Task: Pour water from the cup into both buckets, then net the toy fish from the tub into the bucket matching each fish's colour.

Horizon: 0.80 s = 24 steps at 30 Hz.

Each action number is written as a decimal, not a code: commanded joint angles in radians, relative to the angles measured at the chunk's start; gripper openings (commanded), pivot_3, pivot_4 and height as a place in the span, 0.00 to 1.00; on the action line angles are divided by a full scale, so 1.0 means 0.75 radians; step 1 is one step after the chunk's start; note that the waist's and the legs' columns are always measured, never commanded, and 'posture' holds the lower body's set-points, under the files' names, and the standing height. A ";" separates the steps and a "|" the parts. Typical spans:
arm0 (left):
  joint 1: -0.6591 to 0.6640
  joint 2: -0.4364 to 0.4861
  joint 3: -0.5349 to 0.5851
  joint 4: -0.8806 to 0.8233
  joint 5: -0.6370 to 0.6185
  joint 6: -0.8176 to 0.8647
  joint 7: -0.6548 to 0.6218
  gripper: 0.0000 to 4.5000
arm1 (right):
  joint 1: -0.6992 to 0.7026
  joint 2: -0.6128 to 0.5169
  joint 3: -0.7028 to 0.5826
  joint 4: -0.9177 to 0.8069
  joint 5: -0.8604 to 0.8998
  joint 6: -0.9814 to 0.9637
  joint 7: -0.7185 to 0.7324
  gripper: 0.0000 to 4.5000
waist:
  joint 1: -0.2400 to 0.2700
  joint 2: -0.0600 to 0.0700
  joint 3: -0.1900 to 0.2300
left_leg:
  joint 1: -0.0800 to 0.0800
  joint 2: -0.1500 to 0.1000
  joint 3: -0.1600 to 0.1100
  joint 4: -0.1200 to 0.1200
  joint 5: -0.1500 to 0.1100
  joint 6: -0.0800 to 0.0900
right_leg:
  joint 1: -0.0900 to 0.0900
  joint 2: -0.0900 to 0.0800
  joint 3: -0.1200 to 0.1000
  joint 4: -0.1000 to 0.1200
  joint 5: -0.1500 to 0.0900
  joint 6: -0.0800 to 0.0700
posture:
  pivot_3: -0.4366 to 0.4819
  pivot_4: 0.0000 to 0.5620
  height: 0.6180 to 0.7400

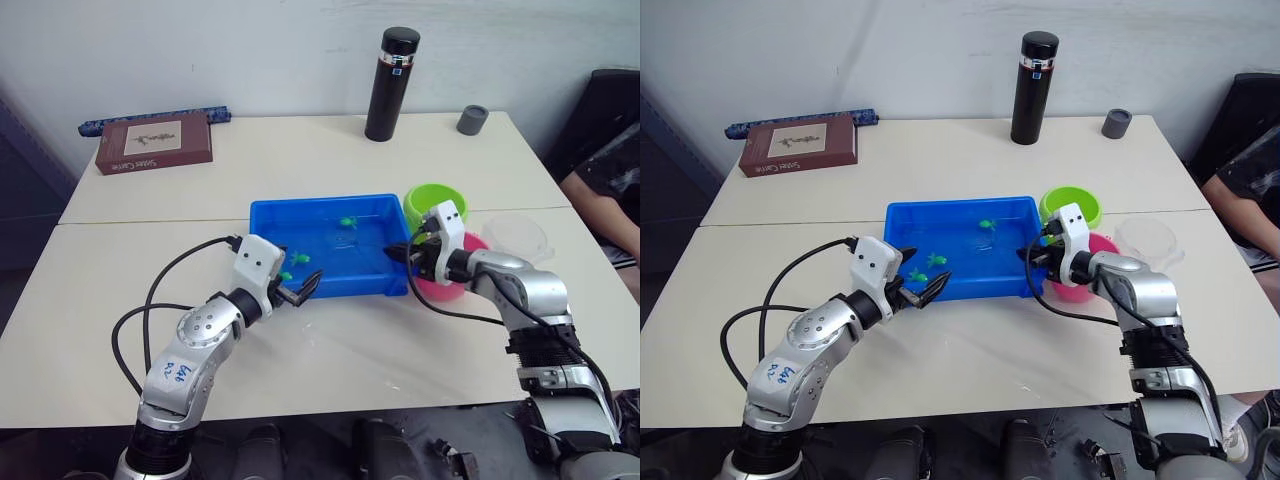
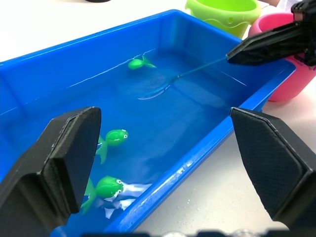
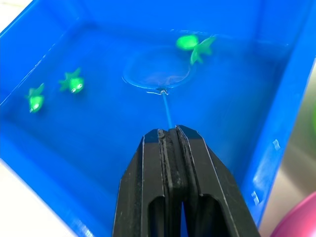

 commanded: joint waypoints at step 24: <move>-0.027 -0.006 -0.010 -0.027 0.001 -0.029 -0.013 1.00 | 0.226 -0.039 -0.061 -0.435 -0.018 -0.065 -0.090 0.00 | 0.001 0.000 0.000 | -0.001 0.000 0.000 -0.007 0.000 0.000 | -0.002 0.000 -0.001 -0.004 0.000 -0.001 | 0.48 0.27 1.00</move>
